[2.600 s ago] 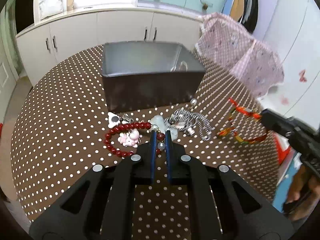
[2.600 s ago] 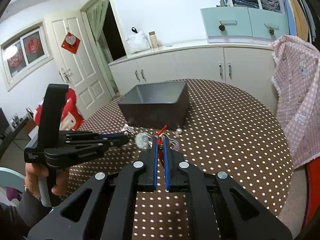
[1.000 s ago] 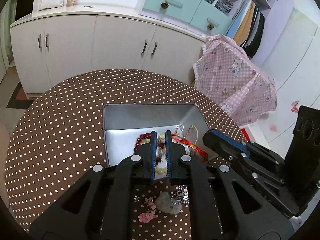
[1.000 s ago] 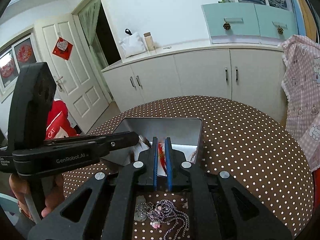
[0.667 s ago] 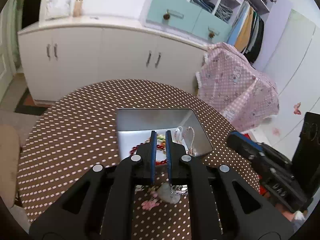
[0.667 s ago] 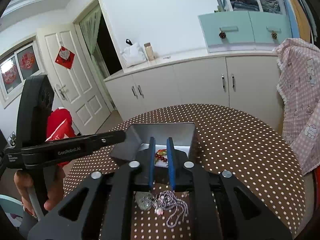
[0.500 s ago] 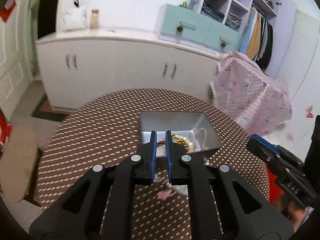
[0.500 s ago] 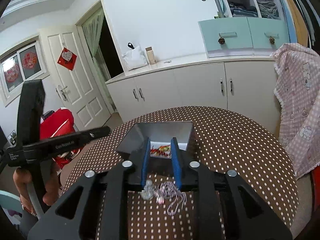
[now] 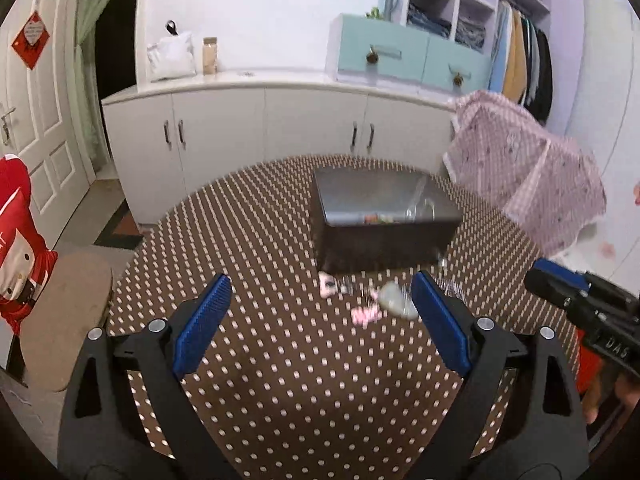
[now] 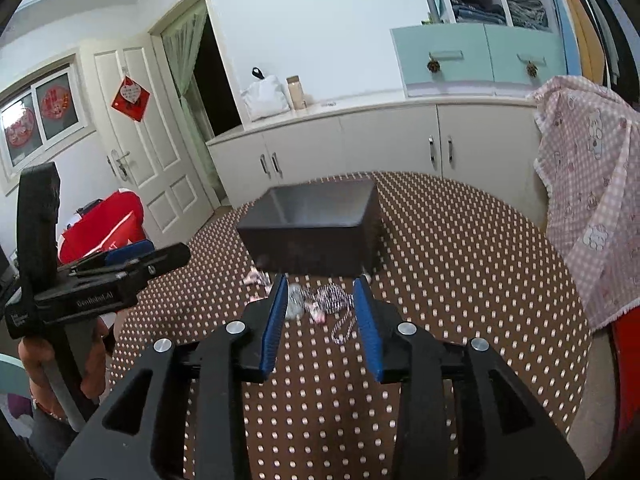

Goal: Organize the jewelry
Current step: 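Grasp the pink charm with the left tool while the right tool grasps the jade pendant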

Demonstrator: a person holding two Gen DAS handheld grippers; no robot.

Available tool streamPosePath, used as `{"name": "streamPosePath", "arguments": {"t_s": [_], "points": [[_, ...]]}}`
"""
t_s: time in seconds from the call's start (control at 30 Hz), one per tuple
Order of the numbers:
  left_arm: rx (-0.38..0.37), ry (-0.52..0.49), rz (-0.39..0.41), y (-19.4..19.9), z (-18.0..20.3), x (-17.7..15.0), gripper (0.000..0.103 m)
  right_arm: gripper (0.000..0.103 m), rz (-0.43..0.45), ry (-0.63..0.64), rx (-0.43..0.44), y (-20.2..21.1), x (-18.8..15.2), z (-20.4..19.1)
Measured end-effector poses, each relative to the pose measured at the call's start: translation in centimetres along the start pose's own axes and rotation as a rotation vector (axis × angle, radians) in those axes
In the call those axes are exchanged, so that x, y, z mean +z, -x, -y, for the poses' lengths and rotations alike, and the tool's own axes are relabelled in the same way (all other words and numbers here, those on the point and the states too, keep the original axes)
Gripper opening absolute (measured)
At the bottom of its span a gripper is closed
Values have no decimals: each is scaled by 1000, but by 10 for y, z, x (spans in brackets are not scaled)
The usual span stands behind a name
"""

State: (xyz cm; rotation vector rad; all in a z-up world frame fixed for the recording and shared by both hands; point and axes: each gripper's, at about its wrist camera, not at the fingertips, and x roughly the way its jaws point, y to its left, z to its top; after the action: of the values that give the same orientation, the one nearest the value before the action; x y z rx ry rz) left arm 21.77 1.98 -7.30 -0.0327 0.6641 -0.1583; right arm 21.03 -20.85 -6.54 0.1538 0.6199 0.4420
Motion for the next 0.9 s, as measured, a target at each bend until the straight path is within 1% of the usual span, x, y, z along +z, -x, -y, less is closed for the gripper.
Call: {"name": "streamPosePath", "arguments": {"t_s": [0.17,0.27,0.37,0.43,0.47,0.5,0.53,0.6,0.63,0.73,0.77,0.8,0.9], "points": [[-8,-50,-84,-21,12,-17,90,34,-45,-14,10,-11,-16,2],[-3,-79,-117,-32,20,-21,90,34,-66,-17,17,-17,-20,3],[12,-93,-129,-39,24,-21,84,36,-88,-32,34,-21,-21,6],[6,-107,-150,-46,28,-21,77,39,-94,-38,45,-22,-22,7],[9,-115,-156,-49,31,-20,75,40,-97,-37,47,-22,-22,8],[18,-127,-162,-52,33,-21,69,40,-104,-36,50,-23,-22,7],[18,-136,-171,-55,35,-21,65,40,-108,-34,52,-23,-22,6],[11,-140,-189,-60,36,-22,53,41,-117,-28,52,-25,-22,5],[10,-142,-189,-61,36,-21,49,41,-125,-22,48,-26,-21,5],[-1,-138,-187,-63,35,-19,48,41,-145,13,16,-31,-20,-1],[-13,-138,-207,-67,35,-19,35,41,-147,27,10,-32,-18,-4],[-23,-135,-227,-72,34,-19,27,41,-149,32,10,-34,-18,-5],[-31,-106,-215,-70,28,-17,27,41,-160,50,17,-39,-17,-13]]}}
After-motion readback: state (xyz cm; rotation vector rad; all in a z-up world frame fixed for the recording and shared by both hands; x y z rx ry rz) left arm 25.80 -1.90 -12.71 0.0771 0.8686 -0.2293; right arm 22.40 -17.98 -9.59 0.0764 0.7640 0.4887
